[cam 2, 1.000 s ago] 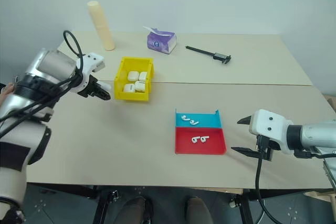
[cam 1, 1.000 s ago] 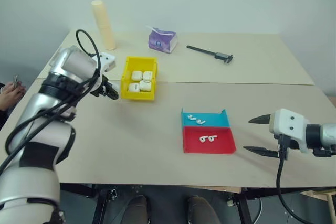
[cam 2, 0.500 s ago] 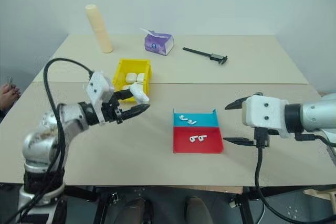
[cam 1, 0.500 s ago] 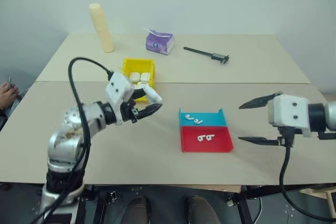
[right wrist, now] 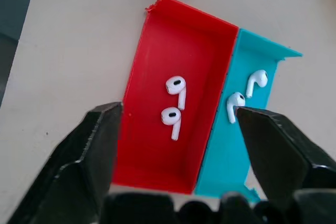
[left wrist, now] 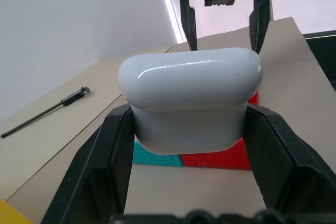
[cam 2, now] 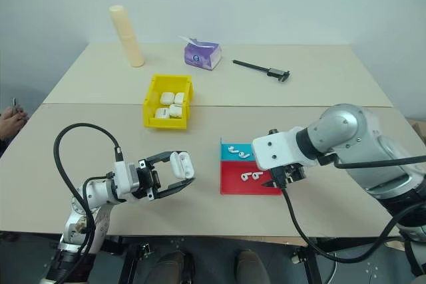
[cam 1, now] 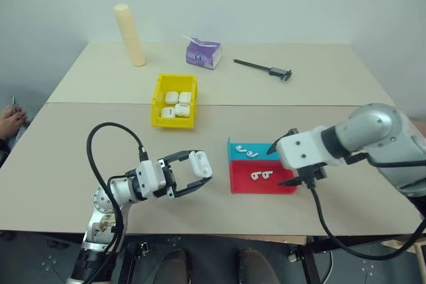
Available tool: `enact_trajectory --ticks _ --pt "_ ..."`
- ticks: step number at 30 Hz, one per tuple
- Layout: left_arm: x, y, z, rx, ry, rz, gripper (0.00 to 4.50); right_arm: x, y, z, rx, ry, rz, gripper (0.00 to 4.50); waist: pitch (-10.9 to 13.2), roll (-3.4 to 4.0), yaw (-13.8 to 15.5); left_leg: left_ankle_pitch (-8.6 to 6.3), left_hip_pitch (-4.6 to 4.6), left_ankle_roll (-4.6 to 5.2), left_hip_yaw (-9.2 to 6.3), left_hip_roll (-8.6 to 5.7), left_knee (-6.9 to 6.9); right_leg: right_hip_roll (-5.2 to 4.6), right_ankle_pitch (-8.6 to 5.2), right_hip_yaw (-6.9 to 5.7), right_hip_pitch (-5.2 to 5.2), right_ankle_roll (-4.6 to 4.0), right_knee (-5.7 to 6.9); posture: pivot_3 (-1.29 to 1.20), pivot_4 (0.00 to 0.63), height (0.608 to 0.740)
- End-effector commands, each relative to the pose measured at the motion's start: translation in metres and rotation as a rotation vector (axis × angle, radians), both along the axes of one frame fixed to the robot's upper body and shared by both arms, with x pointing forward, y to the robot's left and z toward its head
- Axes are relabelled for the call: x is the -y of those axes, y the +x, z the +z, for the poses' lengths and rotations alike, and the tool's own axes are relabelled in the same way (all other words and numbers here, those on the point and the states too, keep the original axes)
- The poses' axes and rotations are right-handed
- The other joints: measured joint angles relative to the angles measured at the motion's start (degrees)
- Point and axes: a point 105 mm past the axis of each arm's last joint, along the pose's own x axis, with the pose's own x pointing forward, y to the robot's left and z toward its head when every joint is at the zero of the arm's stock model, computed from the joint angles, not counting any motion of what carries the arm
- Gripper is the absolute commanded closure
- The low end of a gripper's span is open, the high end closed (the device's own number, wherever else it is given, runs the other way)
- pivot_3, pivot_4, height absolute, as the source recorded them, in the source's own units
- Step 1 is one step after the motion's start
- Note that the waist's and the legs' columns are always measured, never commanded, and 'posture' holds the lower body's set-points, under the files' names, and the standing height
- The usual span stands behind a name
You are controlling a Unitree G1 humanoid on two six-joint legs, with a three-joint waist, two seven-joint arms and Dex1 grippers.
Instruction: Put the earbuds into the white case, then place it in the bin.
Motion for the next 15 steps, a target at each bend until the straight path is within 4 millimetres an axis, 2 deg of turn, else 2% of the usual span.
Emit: enact_trajectory --ticks 1,7,9,15 --pt "-0.002 -0.009 -0.003 0.07 0.006 -0.035 1.71 -0.008 0.002 0.001 0.065 -0.067 0.062 1.15 -0.01 0.01 -0.05 0.0 0.01 0.0 0.01 0.0 0.0 0.0 0.0 0.0 0.0 0.0 0.0 0.0 0.15 0.74" --pt "-0.001 -0.013 -0.008 0.045 -0.038 -0.024 1.71 -0.016 0.01 -0.013 0.076 -0.151 0.106 1.15 -0.01 0.02 -0.07 0.0 0.0 0.0 0.04 0.02 0.0 0.01 0.0 -0.01 -0.02 0.0 0.01 0.0 0.15 0.74" --pt "0.0 -0.016 -0.01 0.038 -0.036 -0.027 1.71 -0.018 0.012 -0.02 0.07 -0.177 0.124 1.53 -0.02 0.02 -0.08 0.0 0.01 0.0 0.08 0.02 0.0 0.02 0.0 -0.03 -0.01 0.0 0.02 0.0 0.15 0.74" --pt "0.002 -0.017 -0.013 0.041 -0.033 -0.013 1.71 -0.025 0.022 -0.03 0.088 -0.209 0.13 1.53 -0.03 0.02 -0.1 0.0 0.01 0.0 0.12 0.04 0.0 0.04 -0.01 -0.03 -0.03 -0.02 0.03 0.0 0.15 0.74"
